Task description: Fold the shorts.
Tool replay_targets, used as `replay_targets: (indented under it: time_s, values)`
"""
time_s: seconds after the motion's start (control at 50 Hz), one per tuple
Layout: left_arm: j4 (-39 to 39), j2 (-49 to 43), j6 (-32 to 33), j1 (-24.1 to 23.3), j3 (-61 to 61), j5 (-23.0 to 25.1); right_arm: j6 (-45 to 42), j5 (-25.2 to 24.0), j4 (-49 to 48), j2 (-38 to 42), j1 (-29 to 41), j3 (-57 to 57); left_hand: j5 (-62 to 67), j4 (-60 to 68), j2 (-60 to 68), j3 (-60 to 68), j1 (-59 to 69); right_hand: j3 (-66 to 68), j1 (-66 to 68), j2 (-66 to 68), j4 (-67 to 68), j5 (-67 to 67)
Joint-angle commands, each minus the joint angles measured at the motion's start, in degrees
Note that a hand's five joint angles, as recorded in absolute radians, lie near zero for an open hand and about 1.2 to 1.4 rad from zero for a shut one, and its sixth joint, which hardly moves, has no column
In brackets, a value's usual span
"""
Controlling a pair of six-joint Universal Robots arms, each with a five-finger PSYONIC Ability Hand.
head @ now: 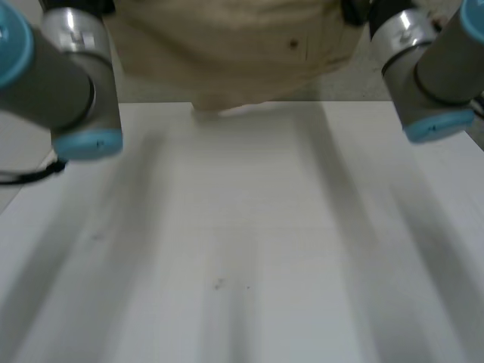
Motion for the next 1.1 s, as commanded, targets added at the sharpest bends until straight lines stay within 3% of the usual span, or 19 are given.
replay_targets:
  time_s: [0.02, 0.26, 0.4, 0.52, 0.6, 0.68, 0.86, 0.88, 0.9, 0.94, 1.02, 1.1]
  values:
    - [-2.39, 2.64, -0.94, -0.35, -20.61, -0.21, -1.03, -2.67, 5.40, 0.45, 0.05, 14.31, 14.43, 11.11, 11.33, 11.59, 14.40, 12.48, 24.40, 12.33, 11.75, 12.70]
    - [-18.04, 1.06, -8.23, -3.51, -36.53, -0.91, -10.17, -2.14, 13.84, 1.60, -0.04, 33.83, 14.43, 11.11, 11.33, 11.59, 14.40, 12.48, 24.40, 12.33, 11.75, 12.70]
    - [-27.79, 7.46, -8.33, -4.65, -41.63, -0.65, -10.43, -2.40, 22.89, -10.35, -0.39, 42.54, 14.43, 11.11, 11.33, 11.59, 14.40, 12.48, 24.40, 12.33, 11.75, 12.70]
    - [-32.63, 14.06, -5.61, -4.92, -46.55, -0.30, -12.36, -2.76, 27.90, -14.49, -0.56, 47.46, 14.43, 11.11, 11.33, 11.59, 14.40, 12.48, 24.40, 12.33, 11.75, 12.70]
    - [-35.53, 18.28, -0.95, -5.62, -51.56, 0.14, -19.46, -2.32, 35.27, -17.73, -0.74, 53.24, 14.43, 11.11, 11.33, 11.59, 14.40, 12.48, 24.40, 12.33, 11.75, 12.70]
    - [-36.85, 21.79, 3.17, -9.47, -56.83, 0.32, -24.92, -2.58, 40.29, -21.51, -1.61, 59.83, 14.43, 11.11, 11.33, 11.59, 14.40, 12.48, 24.40, 12.33, 11.75, 12.70]
    - [-37.64, 25.14, 5.56, -11.33, -59.31, 0.23, -26.43, -5.04, 35.65, -26.44, -4.08, 68.29, 14.43, 11.11, 11.33, 11.59, 14.40, 12.48, 24.40, 12.33, 11.75, 12.70]
    - [-37.73, 25.23, 5.82, -11.33, -59.04, 0.14, -26.43, -5.31, 35.38, -26.70, -4.17, 68.82, 7.13, 3.81, 4.02, 4.29, 7.09, 12.48, 24.40, 12.33, 11.75, 12.70]
    - [-37.73, 25.32, 6.43, -11.33, -58.26, -0.20, -26.43, -5.83, 34.95, -27.40, -4.43, 69.69, -18.59, -21.91, -21.69, -21.43, -18.63, 12.48, 24.40, 12.33, 11.75, 12.70]
    - [-37.56, 25.40, 7.58, -11.24, -56.94, -0.38, -26.43, -6.27, 34.68, -28.11, -4.69, 70.49, -40.46, -43.78, -43.57, -43.30, -40.50, 12.48, 24.40, 12.33, 11.75, 12.70]
    - [-34.14, 25.58, 9.16, -9.41, -51.40, 0.23, -26.25, -7.50, 32.84, -28.64, -4.78, 71.81, -46.76, -50.08, -49.86, -49.60, -46.80, 12.48, 24.40, 12.33, 11.75, 12.70]
    - [-25.53, 24.53, 9.34, -4.84, -47.36, 2.60, -26.17, -7.68, 30.20, -28.64, -4.78, 72.78, -46.44, -49.76, -49.54, -49.28, -46.48, 12.48, 24.40, 12.33, 11.75, 12.70]
